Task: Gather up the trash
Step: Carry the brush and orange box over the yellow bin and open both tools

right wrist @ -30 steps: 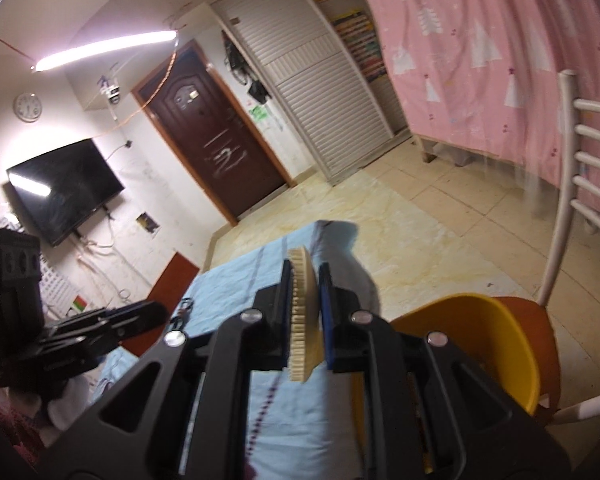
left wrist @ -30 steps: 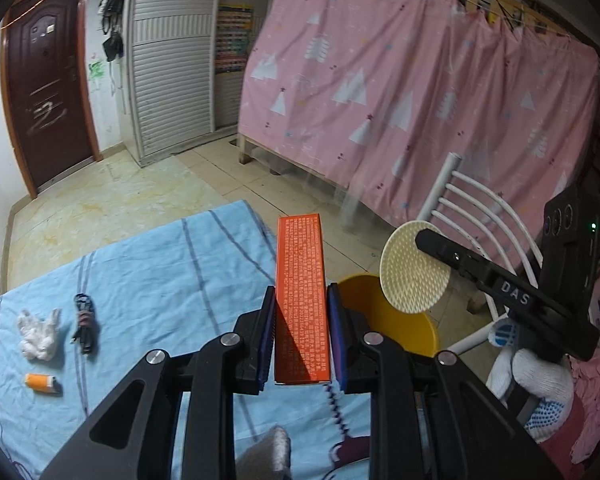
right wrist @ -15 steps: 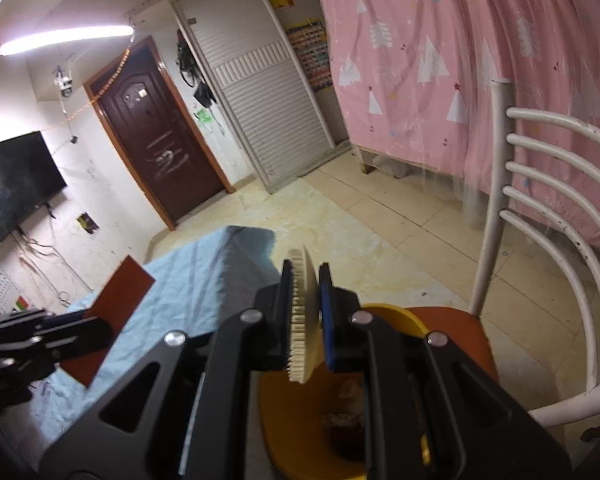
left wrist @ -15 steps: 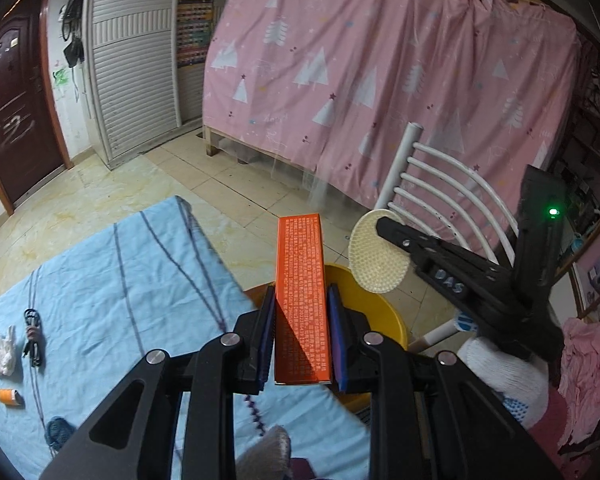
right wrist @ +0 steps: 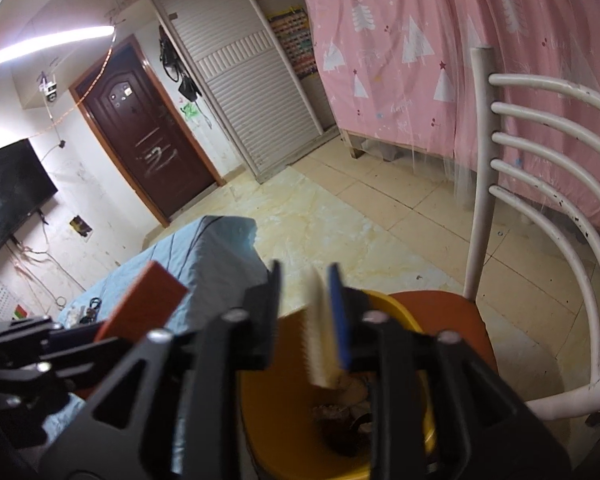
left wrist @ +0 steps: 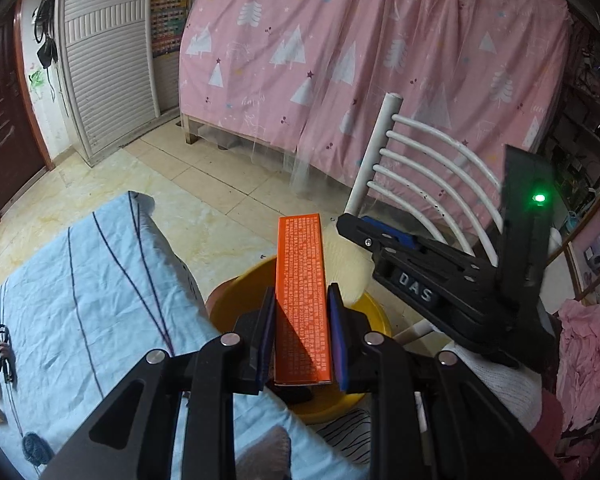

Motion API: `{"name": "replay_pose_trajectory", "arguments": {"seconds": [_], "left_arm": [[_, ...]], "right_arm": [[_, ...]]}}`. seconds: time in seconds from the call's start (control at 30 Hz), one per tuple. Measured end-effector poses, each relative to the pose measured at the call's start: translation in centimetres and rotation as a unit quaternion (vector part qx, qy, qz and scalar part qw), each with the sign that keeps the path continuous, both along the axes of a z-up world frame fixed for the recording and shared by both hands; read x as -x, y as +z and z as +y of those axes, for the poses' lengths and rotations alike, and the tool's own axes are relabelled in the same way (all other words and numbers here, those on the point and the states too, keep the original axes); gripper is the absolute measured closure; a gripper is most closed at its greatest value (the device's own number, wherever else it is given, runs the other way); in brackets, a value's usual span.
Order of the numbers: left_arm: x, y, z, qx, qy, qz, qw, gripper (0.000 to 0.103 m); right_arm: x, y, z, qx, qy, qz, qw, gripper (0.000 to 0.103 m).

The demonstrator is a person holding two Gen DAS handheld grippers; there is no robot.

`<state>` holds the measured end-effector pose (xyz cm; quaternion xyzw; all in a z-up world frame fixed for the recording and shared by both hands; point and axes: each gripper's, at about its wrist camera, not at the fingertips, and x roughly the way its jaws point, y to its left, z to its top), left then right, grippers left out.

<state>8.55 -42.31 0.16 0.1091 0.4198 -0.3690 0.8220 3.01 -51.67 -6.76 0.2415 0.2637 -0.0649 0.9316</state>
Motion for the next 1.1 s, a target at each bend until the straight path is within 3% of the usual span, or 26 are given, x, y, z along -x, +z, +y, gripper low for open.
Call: {"name": "replay_pose_trajectory", "arguments": {"seconds": [0.03, 0.27, 0.47, 0.57, 0.73, 1.1], "left_arm": [[-0.3, -0.3, -0.2, -0.003, 0.003, 0.003, 1.0, 0.086], [-1.7, -1.6, 0.4, -0.004, 0.025, 0.022, 0.9994, 0.064], [-2.1, -1.7, 2.0, 0.004, 0.037, 0.026, 0.999, 0.061], [-2.3, -1.4, 3.0, 0.01, 0.044, 0.026, 0.9986, 0.06], [-2.5, -0.6, 5.2, 0.023, 0.061, 0.021, 0.9976, 0.055], [-3.5, 1.3, 12.6, 0.048, 0.114, 0.0, 0.9924, 0.046]], "right_arm": [[0.1, 0.0, -0.1, -0.001, -0.003, -0.002, 1.0, 0.058], [0.5, 0.5, -0.1, -0.004, -0.005, -0.012, 1.0, 0.057], [0.5, 0.9, 0.8, -0.001, 0.005, -0.015, 1.0, 0.056], [0.2, 1.1, 1.7, 0.004, 0.013, -0.015, 1.0, 0.047], [-0.4, 1.5, 3.5, 0.008, 0.032, -0.016, 0.999, 0.046], [-2.4, 2.8, 9.1, 0.022, 0.088, -0.011, 0.996, 0.024]]}}
